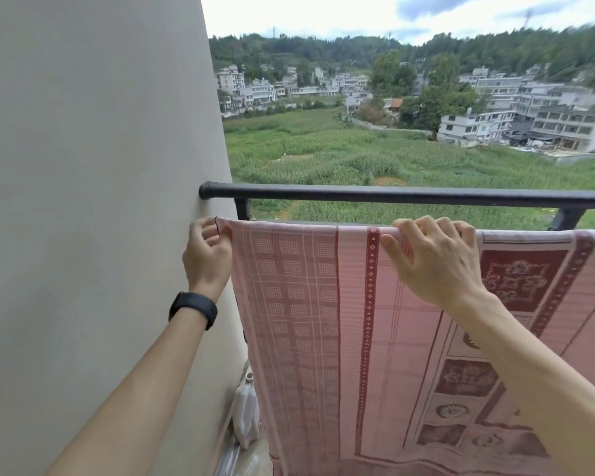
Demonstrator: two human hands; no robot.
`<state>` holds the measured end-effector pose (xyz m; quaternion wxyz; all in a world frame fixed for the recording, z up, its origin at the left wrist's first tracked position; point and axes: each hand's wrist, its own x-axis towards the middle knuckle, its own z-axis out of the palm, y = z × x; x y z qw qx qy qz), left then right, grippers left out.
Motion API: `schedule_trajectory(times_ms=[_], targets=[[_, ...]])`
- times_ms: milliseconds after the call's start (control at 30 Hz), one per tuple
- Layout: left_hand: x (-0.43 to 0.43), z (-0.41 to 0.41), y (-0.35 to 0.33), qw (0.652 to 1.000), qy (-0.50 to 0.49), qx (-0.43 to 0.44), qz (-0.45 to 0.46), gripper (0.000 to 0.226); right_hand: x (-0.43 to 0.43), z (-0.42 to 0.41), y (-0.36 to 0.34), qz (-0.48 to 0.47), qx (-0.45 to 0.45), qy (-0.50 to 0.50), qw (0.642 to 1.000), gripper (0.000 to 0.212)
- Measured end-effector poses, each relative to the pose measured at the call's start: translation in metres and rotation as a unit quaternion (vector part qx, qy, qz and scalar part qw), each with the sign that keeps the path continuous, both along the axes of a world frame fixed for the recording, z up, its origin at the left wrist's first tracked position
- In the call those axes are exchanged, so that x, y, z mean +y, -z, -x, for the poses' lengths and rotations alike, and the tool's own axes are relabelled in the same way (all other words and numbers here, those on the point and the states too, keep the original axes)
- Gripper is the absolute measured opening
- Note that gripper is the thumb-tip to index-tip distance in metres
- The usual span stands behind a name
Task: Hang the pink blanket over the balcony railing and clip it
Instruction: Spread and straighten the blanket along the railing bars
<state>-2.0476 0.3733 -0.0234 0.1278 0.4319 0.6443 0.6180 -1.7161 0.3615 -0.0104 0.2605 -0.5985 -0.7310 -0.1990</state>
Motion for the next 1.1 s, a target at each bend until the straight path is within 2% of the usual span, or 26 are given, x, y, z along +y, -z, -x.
schedule_trajectory(times_ms=[67,133,200,233,333,433,500,600,733,833,967,1100], targets=[[0.003,-0.018,0.001,0.99,-0.059,0.096,-0.089,0.038,0.007,-0.003,0.005,0.01,-0.01,0.007,1.0,0.051],[0.002,-0.033,0.005,0.944,-0.06,0.293,-0.136,0.042,0.01,0.003,0.005,0.019,-0.01,0.006,1.0,0.046],[0.006,-0.039,0.013,0.885,-0.028,0.452,-0.107,0.037,0.011,0.006,0.004,0.024,-0.003,-0.003,1.0,0.044],[0.009,-0.038,0.016,0.871,-0.017,0.485,-0.073,0.036,0.012,0.007,0.003,0.032,0.006,-0.017,0.999,0.045],[0.016,-0.037,0.009,0.871,-0.038,0.49,0.012,0.042,0.008,0.001,-0.002,0.059,0.013,-0.075,0.995,0.048],[0.005,-0.055,0.01,0.878,-0.058,0.474,0.025,0.044,-0.011,-0.023,0.006,0.023,0.034,-0.114,0.993,0.046],[-0.002,-0.078,0.034,0.89,-0.015,0.456,0.012,0.046,-0.026,-0.039,0.04,0.007,0.058,-0.116,0.992,0.044],[0.011,-0.094,0.101,0.874,0.073,0.481,0.009,0.048,-0.026,-0.037,0.113,0.015,0.102,-0.097,0.99,0.04],[0.004,-0.183,0.151,0.852,0.197,0.483,0.042,0.051,-0.063,-0.097,0.166,0.057,0.137,-0.012,0.989,0.037],[0.006,-0.257,0.182,0.815,0.308,0.483,0.093,0.051,-0.092,-0.145,0.199,0.09,0.166,0.07,0.98,0.035],[0.009,-0.343,0.213,0.754,0.419,0.498,0.088,0.051,-0.129,-0.194,0.233,0.111,0.174,0.188,0.96,0.034],[0.016,-0.43,0.222,0.702,0.506,0.495,0.077,0.051,-0.151,-0.237,0.242,0.109,0.193,0.307,0.926,0.036]])
